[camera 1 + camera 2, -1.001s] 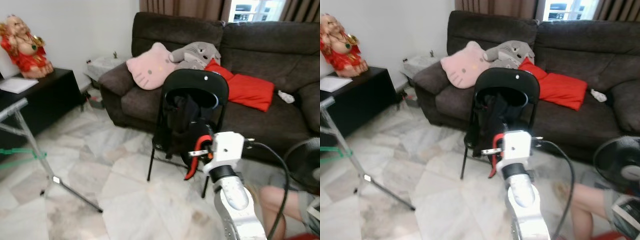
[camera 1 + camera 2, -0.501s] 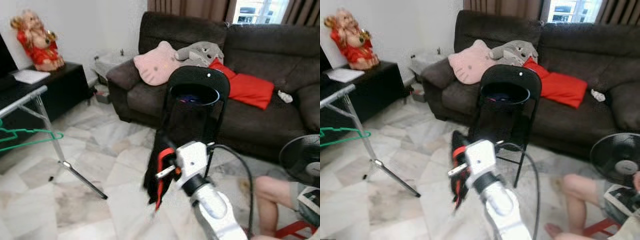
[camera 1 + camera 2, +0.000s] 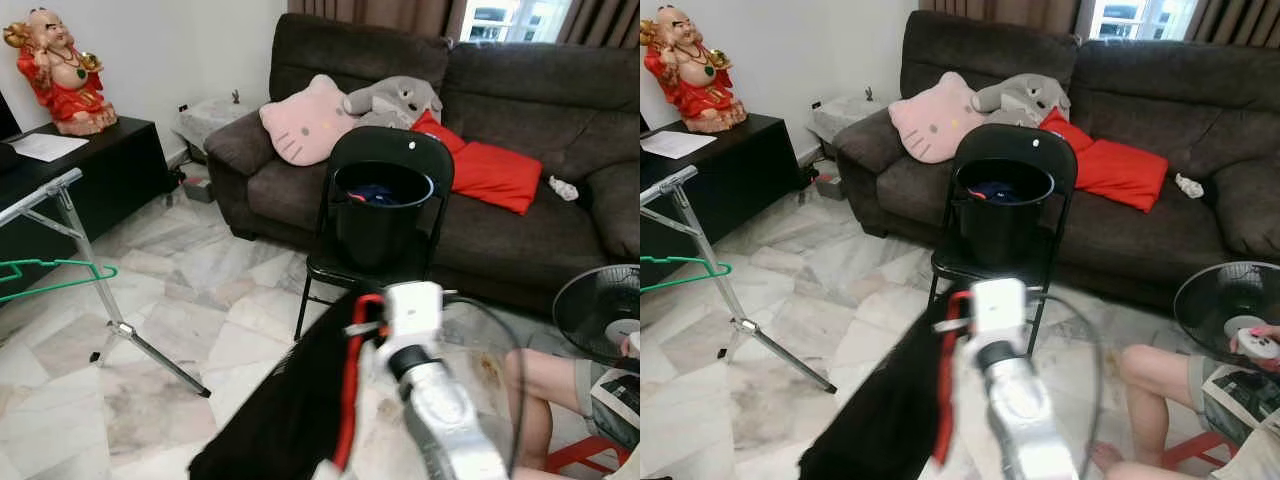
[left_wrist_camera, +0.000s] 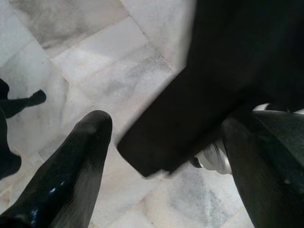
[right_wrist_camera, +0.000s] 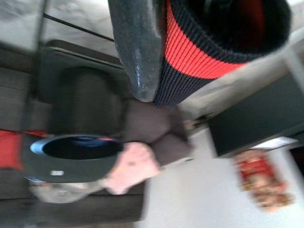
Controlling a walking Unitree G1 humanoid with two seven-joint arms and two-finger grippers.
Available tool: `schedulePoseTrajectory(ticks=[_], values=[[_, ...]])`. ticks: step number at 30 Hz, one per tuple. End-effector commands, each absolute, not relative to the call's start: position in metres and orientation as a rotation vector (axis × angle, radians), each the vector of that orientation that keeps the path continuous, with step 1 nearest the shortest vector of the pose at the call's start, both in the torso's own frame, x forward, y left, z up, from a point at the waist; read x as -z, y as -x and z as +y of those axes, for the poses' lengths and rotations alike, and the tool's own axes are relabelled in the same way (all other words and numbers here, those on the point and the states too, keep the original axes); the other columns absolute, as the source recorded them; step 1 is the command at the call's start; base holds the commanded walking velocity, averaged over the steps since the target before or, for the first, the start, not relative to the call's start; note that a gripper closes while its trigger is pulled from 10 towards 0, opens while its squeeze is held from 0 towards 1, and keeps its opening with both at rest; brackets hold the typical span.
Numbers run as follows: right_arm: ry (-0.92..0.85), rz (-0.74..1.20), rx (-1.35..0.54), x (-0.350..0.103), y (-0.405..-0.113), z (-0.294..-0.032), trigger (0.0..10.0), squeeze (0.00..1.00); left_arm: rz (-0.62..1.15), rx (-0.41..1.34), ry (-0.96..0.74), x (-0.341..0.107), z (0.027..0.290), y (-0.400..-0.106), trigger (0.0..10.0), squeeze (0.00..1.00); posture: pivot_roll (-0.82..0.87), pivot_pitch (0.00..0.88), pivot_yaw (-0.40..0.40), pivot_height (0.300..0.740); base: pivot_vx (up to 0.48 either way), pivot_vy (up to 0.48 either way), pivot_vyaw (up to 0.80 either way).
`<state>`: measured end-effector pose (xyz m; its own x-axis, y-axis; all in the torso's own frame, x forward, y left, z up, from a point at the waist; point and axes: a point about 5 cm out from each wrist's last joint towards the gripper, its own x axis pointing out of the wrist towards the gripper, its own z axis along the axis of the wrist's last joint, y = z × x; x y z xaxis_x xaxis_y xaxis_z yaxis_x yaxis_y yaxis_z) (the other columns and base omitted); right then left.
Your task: Hang hanger
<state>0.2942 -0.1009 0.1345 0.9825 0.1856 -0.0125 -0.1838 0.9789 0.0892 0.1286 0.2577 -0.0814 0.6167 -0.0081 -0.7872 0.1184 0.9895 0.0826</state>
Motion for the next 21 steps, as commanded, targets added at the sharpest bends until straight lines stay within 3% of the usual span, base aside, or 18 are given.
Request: schedulePoseTrajectory(ticks=[1,11,21], values=[[-0.094,0.002,-0.182,-0.141,-0.296,-0.101,10.0,0.00,0.926,0.060,-0.129,0.082,0.260,-0.127,10.0,0.00,-0.04,0.000,0.020,0.740,0.000,0.000,0.00],[-0.104,-0.017,-0.220,-0.141,-0.291,-0.093,10.0,0.00,0.948,0.055,-0.132,0.083,0.261,-0.126,10.0,0.00,-0.05,0.000,0.018,0.740,0.000,0.000,0.64],[-0.072,-0.011,-0.171,-0.136,-0.300,-0.112,10.0,0.00,0.954,0.068,-0.138,0.084,0.261,-0.124,10.0,0.00,-0.05,0.000,0.023,0.740,0.000,0.000,0.78]])
